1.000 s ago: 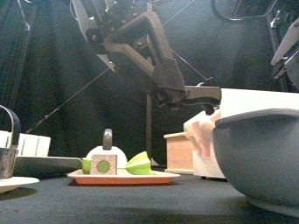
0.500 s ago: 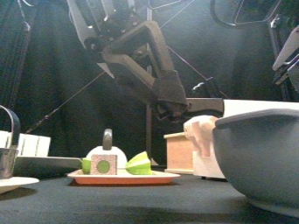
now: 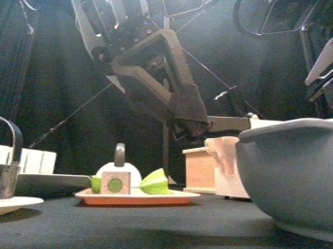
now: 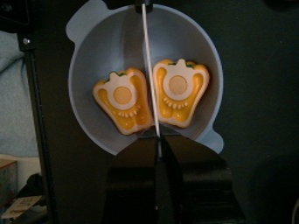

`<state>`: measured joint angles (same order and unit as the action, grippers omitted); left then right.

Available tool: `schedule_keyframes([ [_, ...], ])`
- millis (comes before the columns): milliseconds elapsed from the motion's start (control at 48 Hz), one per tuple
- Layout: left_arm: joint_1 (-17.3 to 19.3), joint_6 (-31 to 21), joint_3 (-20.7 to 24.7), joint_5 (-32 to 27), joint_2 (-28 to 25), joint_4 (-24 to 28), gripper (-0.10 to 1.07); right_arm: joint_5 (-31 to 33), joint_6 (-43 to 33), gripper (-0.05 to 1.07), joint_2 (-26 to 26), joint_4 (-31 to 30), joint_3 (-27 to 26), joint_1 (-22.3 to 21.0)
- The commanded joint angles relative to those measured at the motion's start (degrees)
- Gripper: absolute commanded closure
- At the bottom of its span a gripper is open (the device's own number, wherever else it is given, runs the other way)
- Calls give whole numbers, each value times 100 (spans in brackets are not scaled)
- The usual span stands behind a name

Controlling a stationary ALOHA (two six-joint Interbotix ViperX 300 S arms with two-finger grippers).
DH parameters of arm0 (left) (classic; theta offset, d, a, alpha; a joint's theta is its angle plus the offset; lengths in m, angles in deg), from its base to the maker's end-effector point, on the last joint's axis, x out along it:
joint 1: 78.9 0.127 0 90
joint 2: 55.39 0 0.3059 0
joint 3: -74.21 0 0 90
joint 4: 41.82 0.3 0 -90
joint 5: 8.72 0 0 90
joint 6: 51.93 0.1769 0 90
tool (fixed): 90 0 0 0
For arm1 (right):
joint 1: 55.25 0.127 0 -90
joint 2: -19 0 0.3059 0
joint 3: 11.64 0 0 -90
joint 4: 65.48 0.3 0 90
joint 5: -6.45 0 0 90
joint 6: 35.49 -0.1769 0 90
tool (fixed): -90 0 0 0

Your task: Cut squash

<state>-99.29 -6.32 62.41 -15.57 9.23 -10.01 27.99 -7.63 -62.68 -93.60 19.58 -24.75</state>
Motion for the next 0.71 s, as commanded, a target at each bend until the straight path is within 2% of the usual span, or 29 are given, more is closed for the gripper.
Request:
schedule_keyframes([
  [0,44,9,88,105,62,9,56,-79,-26,69,-35,0,-79,-114],
  [292,44,62,79,97,316,18,57,-79,-18,65,-290,-44,-79,-149],
  [562,88,70,70,88,729,97,56,-88,-18,40,-940,-290,53,-229],
  [688,114,62,-9,88,888,97,56,-105,-18,34,-1239,-448,167,-229],
])
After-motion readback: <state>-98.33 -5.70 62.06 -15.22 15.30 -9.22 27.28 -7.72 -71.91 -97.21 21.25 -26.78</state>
